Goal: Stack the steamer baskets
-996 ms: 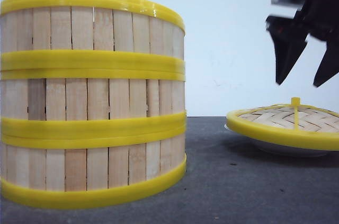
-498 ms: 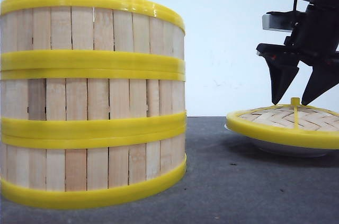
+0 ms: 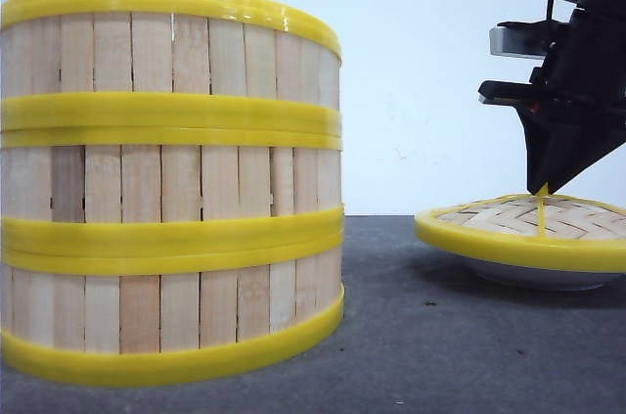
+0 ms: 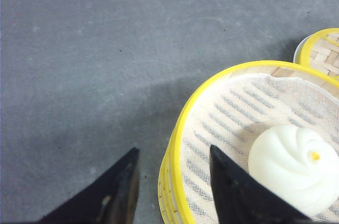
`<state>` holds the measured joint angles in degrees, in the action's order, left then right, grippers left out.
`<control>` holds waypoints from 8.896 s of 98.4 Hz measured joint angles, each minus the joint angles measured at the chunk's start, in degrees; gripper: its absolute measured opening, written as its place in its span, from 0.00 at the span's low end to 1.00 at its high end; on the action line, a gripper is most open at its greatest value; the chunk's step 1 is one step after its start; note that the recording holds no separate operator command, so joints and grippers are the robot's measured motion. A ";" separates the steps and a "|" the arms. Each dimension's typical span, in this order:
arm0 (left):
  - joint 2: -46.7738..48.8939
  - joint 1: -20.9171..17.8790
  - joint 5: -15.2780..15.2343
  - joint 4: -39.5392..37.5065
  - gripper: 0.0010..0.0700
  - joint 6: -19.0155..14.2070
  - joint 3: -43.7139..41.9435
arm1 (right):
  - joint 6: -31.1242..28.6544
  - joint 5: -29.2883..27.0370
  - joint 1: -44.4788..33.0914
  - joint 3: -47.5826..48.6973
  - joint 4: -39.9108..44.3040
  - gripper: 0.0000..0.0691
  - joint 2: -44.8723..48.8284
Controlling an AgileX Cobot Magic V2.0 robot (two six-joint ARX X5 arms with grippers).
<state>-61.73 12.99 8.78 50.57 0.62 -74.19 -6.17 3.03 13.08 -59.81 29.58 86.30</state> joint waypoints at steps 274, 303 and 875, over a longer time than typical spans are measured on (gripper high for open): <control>0.00 -6.38 -8.92 0.11 0.33 0.00 0.00 | 7.48 5.95 37.90 -45.90 23.54 0.09 15.12; 0.00 -6.38 -8.92 0.09 0.33 0.00 0.00 | 7.56 5.97 37.90 -45.90 23.39 0.38 15.63; 61.48 -6.23 -9.94 -40.00 0.01 -5.81 72.32 | 2.47 2.75 -10.88 58.80 -19.76 0.00 -86.09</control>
<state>-0.25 6.76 -1.17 10.57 -5.19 -1.87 -3.70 5.78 2.20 -1.02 9.82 0.21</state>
